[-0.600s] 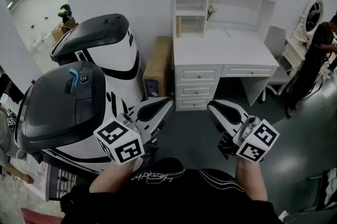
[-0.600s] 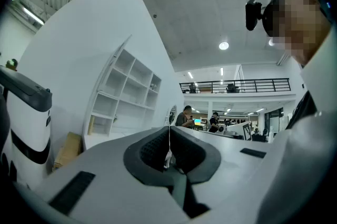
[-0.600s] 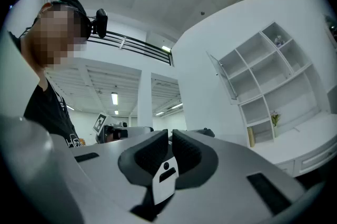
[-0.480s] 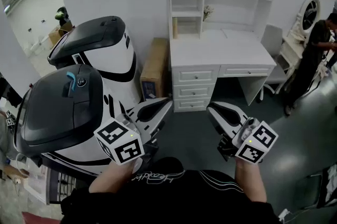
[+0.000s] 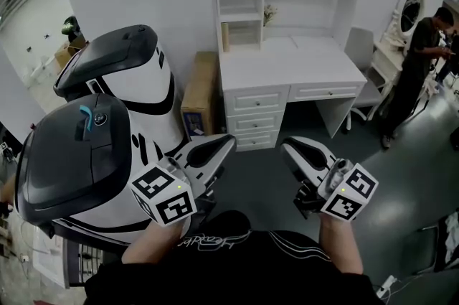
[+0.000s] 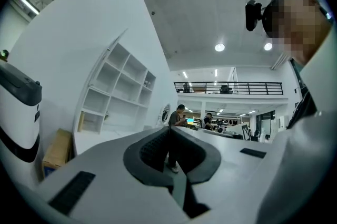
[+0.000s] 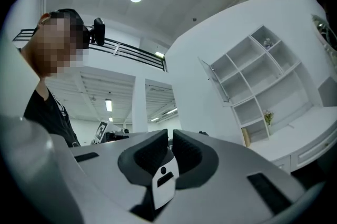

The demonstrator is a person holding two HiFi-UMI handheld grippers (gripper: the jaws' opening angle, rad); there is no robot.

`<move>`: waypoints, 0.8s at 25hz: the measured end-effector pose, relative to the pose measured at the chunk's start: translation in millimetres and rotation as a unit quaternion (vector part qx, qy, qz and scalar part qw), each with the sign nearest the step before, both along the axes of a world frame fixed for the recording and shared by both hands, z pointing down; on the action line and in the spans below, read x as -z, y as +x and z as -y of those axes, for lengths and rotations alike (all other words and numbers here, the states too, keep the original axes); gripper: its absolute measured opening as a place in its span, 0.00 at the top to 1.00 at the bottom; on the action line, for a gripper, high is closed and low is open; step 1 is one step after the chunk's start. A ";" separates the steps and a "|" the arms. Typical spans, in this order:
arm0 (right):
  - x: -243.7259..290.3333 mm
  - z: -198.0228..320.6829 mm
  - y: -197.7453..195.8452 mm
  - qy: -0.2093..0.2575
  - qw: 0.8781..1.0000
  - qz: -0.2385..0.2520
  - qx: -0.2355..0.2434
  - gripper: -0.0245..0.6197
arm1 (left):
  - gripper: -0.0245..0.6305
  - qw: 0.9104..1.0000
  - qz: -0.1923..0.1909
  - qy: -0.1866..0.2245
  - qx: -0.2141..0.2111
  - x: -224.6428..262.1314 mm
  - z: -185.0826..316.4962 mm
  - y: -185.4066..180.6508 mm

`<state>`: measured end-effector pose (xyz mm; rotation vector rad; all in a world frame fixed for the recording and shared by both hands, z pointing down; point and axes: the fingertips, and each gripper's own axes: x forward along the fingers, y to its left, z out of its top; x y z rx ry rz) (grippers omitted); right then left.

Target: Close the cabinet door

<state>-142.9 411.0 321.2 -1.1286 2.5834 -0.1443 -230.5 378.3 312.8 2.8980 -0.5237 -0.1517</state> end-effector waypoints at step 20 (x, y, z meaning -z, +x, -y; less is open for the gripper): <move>-13.6 181.1 19.1 -0.025 1.000 -0.011 0.010 0.87 | 0.93 0.999 -0.040 -0.017 0.022 -7.6 179.0 11.1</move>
